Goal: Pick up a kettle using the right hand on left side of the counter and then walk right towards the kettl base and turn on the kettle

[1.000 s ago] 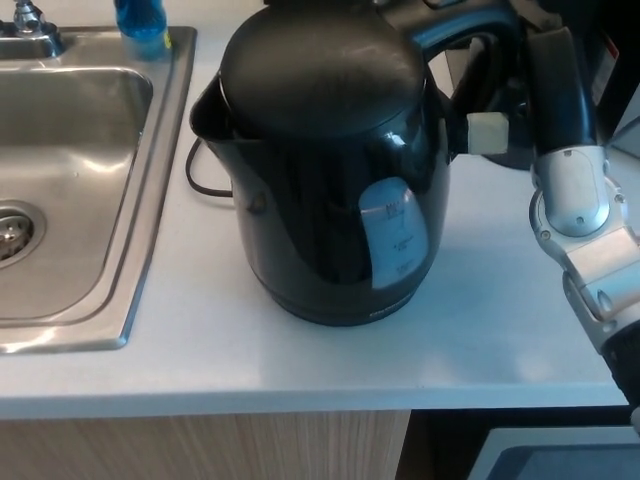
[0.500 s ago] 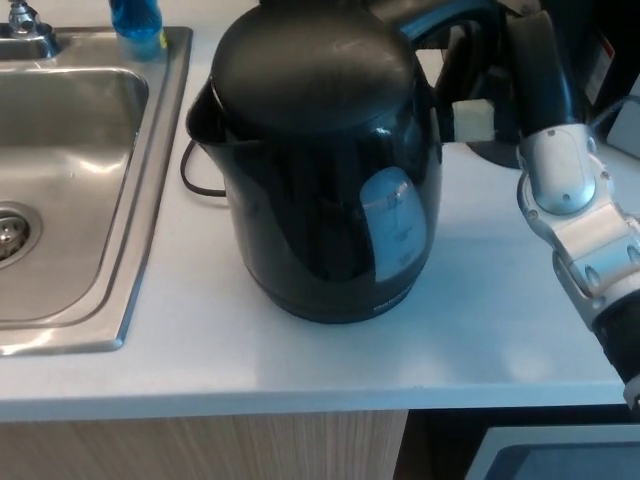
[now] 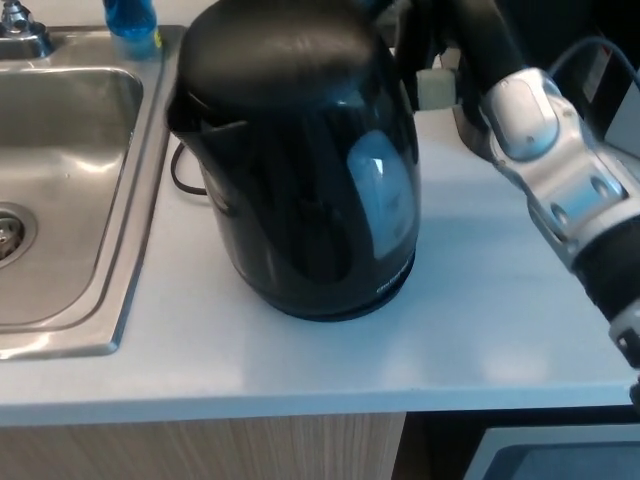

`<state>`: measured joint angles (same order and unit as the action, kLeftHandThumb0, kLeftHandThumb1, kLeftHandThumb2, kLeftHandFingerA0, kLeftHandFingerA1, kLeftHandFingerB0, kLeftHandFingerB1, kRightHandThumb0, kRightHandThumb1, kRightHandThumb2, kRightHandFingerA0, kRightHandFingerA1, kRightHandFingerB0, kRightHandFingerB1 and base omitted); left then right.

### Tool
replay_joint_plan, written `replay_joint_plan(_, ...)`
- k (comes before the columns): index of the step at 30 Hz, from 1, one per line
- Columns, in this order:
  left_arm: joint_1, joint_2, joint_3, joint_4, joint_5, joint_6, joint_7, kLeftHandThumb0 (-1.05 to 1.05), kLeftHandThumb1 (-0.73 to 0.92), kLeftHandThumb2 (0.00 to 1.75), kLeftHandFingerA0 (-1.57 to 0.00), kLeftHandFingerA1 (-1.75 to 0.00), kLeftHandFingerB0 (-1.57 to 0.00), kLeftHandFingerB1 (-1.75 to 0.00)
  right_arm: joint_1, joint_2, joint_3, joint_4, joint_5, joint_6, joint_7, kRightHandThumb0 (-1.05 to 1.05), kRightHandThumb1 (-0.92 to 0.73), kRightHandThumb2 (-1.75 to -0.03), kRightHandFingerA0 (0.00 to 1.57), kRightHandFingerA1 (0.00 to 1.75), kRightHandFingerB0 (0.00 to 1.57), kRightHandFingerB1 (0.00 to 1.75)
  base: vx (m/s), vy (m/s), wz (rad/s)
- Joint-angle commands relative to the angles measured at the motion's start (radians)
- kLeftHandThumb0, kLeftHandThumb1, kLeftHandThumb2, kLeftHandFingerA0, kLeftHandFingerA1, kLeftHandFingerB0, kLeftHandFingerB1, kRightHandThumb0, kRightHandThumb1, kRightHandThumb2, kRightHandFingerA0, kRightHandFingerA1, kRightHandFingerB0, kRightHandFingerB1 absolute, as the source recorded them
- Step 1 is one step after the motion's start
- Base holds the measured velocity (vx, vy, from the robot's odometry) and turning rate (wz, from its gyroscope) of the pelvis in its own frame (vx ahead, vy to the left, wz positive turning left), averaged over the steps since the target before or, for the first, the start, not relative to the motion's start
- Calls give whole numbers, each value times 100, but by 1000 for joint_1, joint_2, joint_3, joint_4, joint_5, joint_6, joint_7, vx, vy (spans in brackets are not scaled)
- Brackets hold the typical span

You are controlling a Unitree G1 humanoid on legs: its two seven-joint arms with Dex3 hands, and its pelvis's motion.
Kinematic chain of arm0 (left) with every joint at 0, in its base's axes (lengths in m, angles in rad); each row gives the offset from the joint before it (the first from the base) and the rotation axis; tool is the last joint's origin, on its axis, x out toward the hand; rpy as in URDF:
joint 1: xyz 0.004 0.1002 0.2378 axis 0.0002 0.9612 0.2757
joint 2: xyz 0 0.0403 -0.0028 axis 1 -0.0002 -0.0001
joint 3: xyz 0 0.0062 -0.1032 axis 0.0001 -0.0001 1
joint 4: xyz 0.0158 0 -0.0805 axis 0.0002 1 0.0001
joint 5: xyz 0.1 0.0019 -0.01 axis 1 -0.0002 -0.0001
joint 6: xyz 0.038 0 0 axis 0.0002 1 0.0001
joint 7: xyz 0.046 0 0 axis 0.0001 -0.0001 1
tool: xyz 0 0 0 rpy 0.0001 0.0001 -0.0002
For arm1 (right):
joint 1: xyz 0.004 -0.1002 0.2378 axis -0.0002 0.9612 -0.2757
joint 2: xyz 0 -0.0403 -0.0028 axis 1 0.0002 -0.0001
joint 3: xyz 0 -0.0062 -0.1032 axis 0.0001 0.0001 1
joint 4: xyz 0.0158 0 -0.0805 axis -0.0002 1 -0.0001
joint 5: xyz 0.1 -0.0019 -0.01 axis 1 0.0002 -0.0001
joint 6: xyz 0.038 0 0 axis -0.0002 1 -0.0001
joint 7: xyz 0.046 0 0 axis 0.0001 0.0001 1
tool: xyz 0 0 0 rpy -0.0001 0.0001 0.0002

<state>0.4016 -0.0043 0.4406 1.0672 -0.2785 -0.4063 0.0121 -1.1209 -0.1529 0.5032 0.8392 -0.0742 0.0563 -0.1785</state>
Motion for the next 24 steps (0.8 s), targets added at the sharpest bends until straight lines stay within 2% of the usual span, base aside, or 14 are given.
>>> replay_joint_plan(1, 11, 17, 5, 9, 4, -70, -28, 31, 55, 122, -93, -102, -82, -93, 85, 66, 296, 249, -248, 482, 448, -30, -70, -70, 68, 158, 38, 62, 0, 0, 0)
replay_joint_plan(5, -1, 28, 2, 46, 13, -74, -23, 34, 55, 121, -92, -100, -82, -92, 128, 53, 264, 217, -180, 538, 394, -36, -75, -72, 66, 145, 37, 78, 0, 0, 0)
replay_joint_plan(6, -4, 30, 2, 48, 14, -74, -20, 31, 54, 120, -94, -100, -83, -92, 134, 50, 270, 213, -182, 538, 390, -38, -80, -70, 67, 119, 29, 63, 0, 0, 0)
replay_joint_plan(7, -3, 30, 0, 44, 16, -72, -16, 32, 55, 122, -91, -99, -82, -91, 154, 42, 269, 202, -175, 536, 374, -39, -82, -68, 63, 106, 32, 59, 0, 0, 0)
replay_joint_plan(8, -3, 30, -1, 42, 17, -72, -14, 32, 55, 122, -91, -99, -82, -91, 162, 40, 268, 198, -172, 536, 367, -39, -82, -68, 63, 106, 32, 59, 0, 0, 0)
replay_joint_plan(10, 3, 25, 2, 33, 10, -76, -23, 29, 55, 120, -95, -100, -85, -93, 179, 31, 273, 181, -167, 533, 357, -35, -76, -70, 66, 133, 46, 70, 0, 0, 0)
replay_joint_plan(11, 2, 23, 6, 33, 5, -76, -31, 29, 55, 120, -95, -100, -85, -93, 186, 29, 272, 174, -163, 532, 350, -35, -76, -70, 66, 133, 46, 70, 0, 0, 0)
replay_joint_plan(12, -3, 21, 8, 37, 1, -75, -32, 30, 55, 120, -95, -100, -85, -93, 195, 18, 279, 159, -164, 529, 355, -37, -75, -71, 67, 150, 50, 77, 0, 0, 0)
replay_joint_plan(13, 0, 17, 4, 26, 6, -76, -26, 30, 53, 125, -90, -100, -81, -92, 221, 6, 264, 132, -154, 515, 323, -31, -74, -76, 71, 156, 56, 82, 0, 0, 0)
replay_joint_plan(17, 6, 10, -3, 9, 13, -77, -16, 30, 53, 125, -90, -100, -81, -92, 263, -14, 244, 80, -136, 504, 276, -31, -74, -76, 71, 156, 56, 82, 0, 0, 0)
replay_joint_plan(18, -1, 6, -1, 5, 8, -66, -12, 33, 56, 122, -93, -101, -81, -92, 331, -35, 185, 37, -112, 428, 170, -33, -82, -81, 69, 167, 62, 106, 0, 0, 0)
replay_joint_plan(19, -3, 4, -1, 4, 7, -63, -11, 31, 55, 120, -93, -100, -81, -91, 371, -49, 154, 9, -99, 380, 114, -32, -79, -85, 70, 175, 60, 127, 0, 0, 0)
replay_joint_plan(23, -4, 6, -1, 5, 8, -65, -12, 31, 55, 120, -93, -100, -81, -91, 391, -57, 140, -20, -99, 364, 97, -32, -79, -85, 70, 175, 60, 127, 0, 0, 0)
replay_joint_plan(24, -4, 7, -2, 1, 9, -67, -11, 37, 53, 124, -92, -100, -82, -92, 411, -56, 114, -39, -89, 341, 63, -34, -81, -80, 82, 175, 69, 160, 0, 0, 0)
